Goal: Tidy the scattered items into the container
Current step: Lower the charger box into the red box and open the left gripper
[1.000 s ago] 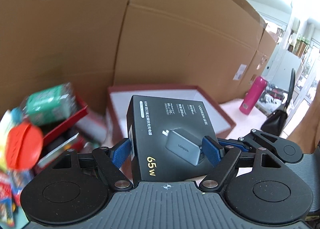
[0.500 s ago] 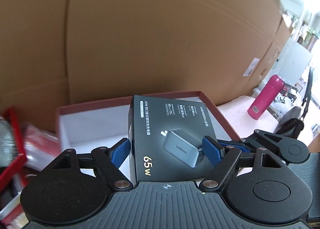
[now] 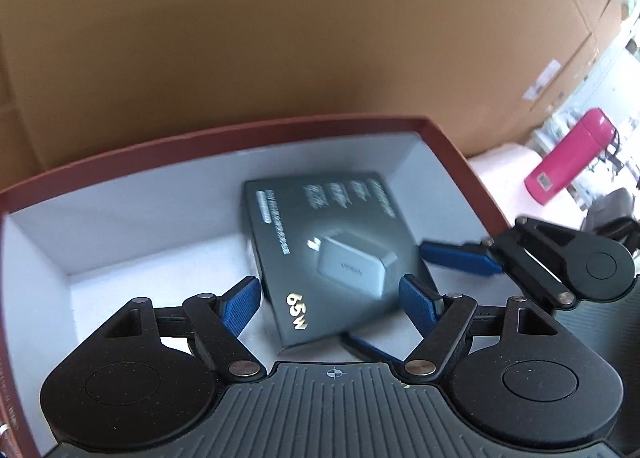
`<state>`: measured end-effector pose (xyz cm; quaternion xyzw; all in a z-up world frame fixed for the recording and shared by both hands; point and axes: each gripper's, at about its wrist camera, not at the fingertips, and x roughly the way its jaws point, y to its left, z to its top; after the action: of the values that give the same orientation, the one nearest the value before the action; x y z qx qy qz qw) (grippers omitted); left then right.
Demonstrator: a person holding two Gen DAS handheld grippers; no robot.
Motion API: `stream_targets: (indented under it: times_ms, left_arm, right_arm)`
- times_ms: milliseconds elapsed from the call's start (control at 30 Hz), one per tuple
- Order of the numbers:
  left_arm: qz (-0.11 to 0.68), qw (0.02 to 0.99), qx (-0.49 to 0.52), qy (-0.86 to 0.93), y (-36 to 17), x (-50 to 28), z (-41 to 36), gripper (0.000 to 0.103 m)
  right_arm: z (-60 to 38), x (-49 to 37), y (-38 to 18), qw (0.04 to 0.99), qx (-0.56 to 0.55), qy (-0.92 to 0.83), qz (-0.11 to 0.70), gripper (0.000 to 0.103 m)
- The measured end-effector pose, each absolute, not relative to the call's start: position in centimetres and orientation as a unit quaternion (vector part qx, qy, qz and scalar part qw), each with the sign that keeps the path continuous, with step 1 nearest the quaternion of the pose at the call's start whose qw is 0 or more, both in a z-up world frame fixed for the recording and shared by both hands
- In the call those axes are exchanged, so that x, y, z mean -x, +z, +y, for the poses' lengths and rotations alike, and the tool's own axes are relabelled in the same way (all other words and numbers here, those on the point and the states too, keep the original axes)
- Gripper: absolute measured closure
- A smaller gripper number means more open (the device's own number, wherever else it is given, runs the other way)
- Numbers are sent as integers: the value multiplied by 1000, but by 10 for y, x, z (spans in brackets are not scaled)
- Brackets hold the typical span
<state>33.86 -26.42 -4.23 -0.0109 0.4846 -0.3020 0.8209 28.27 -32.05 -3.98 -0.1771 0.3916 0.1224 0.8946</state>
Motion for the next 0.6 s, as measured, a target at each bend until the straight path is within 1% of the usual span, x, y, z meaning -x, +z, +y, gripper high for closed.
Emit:
stream_targets:
  times_ms: [67, 167, 300, 367, 500, 600]
  left_arm:
    - [497, 817, 12, -290, -46, -342, -265, 12]
    - [511, 806, 27, -298, -50, -343, -261, 12]
    - [520, 804, 23, -287, -54, -345, -262, 11]
    - [527, 801, 21, -284, -56, -345, -265, 11]
    - [533, 788, 23, -306, -58, -342, -272, 11]
    - [522, 789, 24, -324, -56, -336, -270, 11]
  right_arm:
    - [-320, -283, -41, 896, 176, 109, 393, 24]
    - [-319, -278, -42, 902, 187, 93, 377, 19]
    - [-317, -269, -40, 906, 190, 92, 368, 17]
    - [-316, -263, -37, 910, 190, 94, 356, 12]
    - [-315, -250, -32, 916, 188, 92, 341, 9]
    - [-314, -242, -30, 920, 180, 89, 337, 8]
